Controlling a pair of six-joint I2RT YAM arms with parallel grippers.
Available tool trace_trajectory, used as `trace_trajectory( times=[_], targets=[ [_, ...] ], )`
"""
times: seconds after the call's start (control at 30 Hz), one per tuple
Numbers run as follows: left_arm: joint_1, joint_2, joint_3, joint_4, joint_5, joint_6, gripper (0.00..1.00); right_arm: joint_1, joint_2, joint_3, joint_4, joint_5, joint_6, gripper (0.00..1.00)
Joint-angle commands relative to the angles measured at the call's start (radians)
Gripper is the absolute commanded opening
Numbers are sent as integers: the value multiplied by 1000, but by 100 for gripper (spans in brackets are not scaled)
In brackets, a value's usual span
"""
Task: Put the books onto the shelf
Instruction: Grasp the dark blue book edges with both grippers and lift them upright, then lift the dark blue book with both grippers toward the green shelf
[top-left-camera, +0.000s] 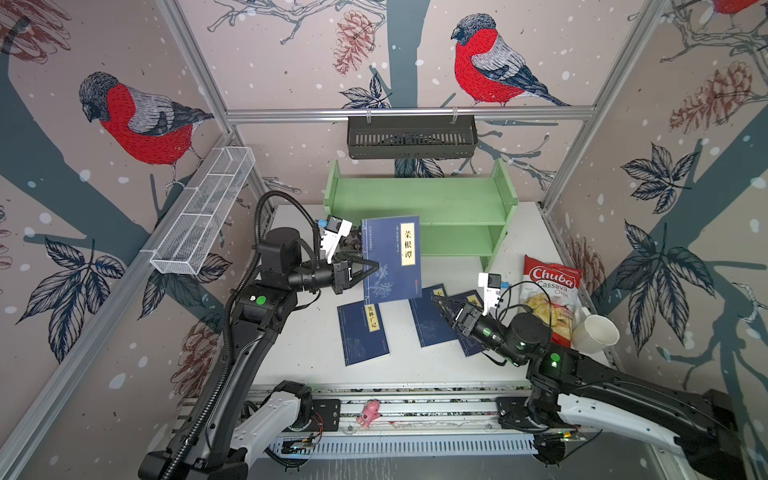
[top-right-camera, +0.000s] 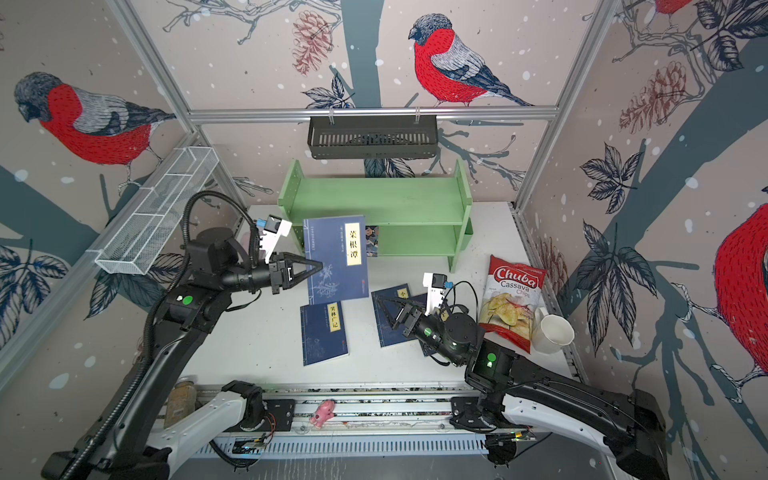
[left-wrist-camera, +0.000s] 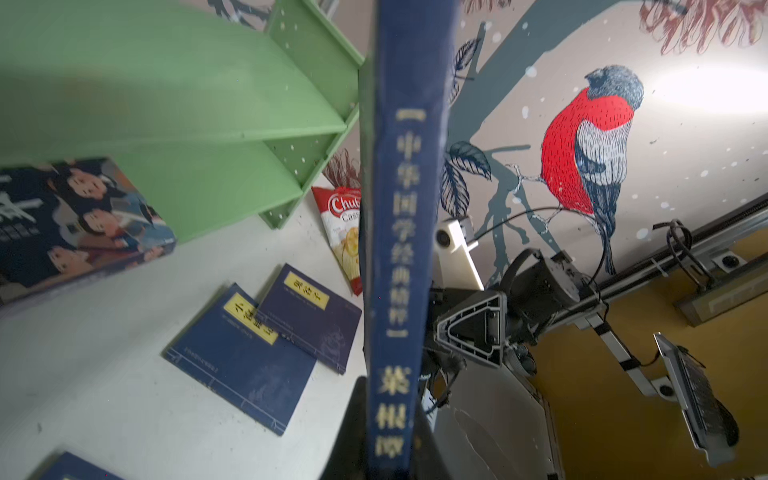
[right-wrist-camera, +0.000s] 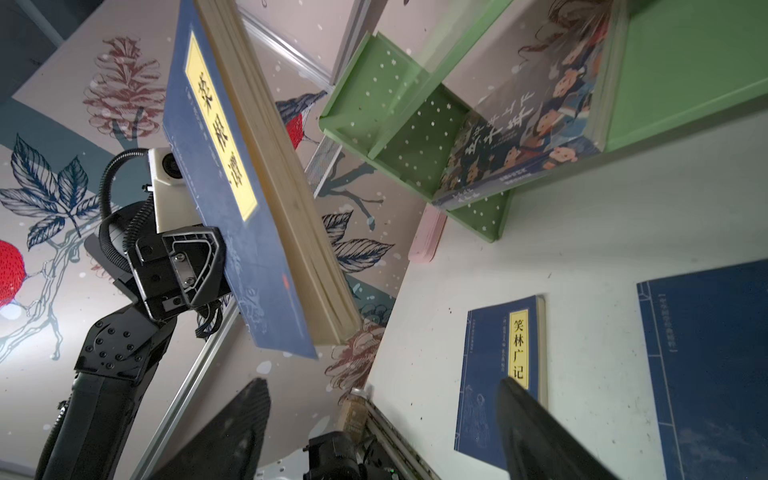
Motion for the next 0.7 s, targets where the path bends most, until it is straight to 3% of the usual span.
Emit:
trace_trajectory(
  times=[0.0, 0.1, 0.27, 0.67],
  targets=[
    [52, 19, 9, 296, -85, -245, 0, 5, 28, -1, 193, 24, -34, 86],
    [81, 32, -22, 423, -153, -403, 0, 5, 114, 44, 275, 3, -44, 88],
    [86, 42, -113, 696, -174, -669, 0, 4, 282, 163, 338, -62, -63, 89],
    [80, 41, -220, 915, -193, -894, 0, -28, 594, 353, 546, -166, -45, 88]
  ],
)
